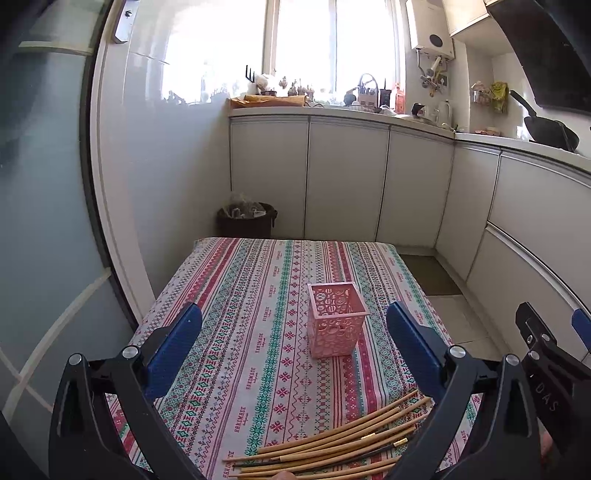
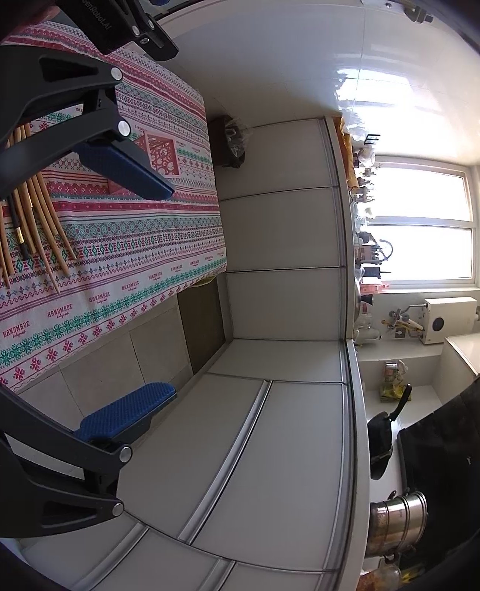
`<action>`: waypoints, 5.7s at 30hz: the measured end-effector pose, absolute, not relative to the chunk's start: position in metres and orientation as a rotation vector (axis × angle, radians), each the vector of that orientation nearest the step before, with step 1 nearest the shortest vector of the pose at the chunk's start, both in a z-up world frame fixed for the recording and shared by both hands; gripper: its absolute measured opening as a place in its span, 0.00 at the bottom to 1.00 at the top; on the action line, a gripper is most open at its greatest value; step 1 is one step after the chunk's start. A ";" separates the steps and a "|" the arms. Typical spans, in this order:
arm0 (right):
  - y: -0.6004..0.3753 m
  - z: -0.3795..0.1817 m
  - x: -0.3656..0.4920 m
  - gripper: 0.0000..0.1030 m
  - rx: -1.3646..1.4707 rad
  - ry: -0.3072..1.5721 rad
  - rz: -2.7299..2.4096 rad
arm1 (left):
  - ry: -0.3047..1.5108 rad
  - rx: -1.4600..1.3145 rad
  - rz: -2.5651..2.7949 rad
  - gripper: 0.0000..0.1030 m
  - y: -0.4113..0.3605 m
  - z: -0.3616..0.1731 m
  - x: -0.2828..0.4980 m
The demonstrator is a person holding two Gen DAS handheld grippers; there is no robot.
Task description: Organize utensils
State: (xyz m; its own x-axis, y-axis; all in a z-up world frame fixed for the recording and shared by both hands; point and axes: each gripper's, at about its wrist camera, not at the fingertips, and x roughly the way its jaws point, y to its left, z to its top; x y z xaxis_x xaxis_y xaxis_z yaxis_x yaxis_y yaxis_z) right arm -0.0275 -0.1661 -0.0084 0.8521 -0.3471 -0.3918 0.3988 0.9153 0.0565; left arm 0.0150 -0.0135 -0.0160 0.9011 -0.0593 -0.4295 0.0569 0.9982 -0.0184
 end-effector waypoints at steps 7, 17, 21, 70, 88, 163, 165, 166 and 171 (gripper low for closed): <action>-0.166 -0.008 -0.027 0.93 0.138 0.387 -0.393 | 0.447 -0.002 -0.060 0.93 -0.015 -0.017 0.015; -0.167 -0.009 -0.028 0.93 0.142 0.389 -0.392 | 0.453 0.004 -0.059 0.93 -0.016 -0.018 0.016; -0.167 -0.009 -0.028 0.93 0.142 0.389 -0.392 | 0.453 0.005 -0.059 0.93 -0.016 -0.019 0.016; -0.312 -0.026 -0.015 0.93 0.508 0.659 -0.396 | 1.374 0.730 -0.623 0.64 -0.200 -0.171 0.157; -0.301 -0.039 0.000 0.93 0.489 0.714 -0.402 | 1.388 0.662 -0.719 0.11 -0.203 -0.208 0.152; -0.161 -0.079 0.028 0.06 0.622 0.852 -0.193 | 0.293 -0.157 -0.333 0.05 0.073 0.036 -0.011; -0.152 -0.052 0.003 0.06 0.558 0.752 -0.150 | 0.294 -0.145 -0.334 0.05 0.067 0.035 -0.014; -0.146 -0.038 -0.009 0.06 0.519 0.704 -0.137 | 0.292 -0.135 -0.333 0.05 0.064 0.035 -0.015; -0.138 0.029 -0.055 0.06 0.452 0.526 -0.057 | 0.298 -0.097 -0.336 0.05 0.047 0.029 -0.017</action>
State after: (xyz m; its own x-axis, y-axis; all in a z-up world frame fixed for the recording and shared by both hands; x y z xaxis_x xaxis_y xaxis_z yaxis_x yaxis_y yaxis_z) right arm -0.0555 -0.1385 0.0287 0.8655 0.0618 -0.4970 0.1668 0.9002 0.4024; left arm -0.0173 0.0471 0.0290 0.9010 -0.3382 -0.2717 0.3099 0.9400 -0.1424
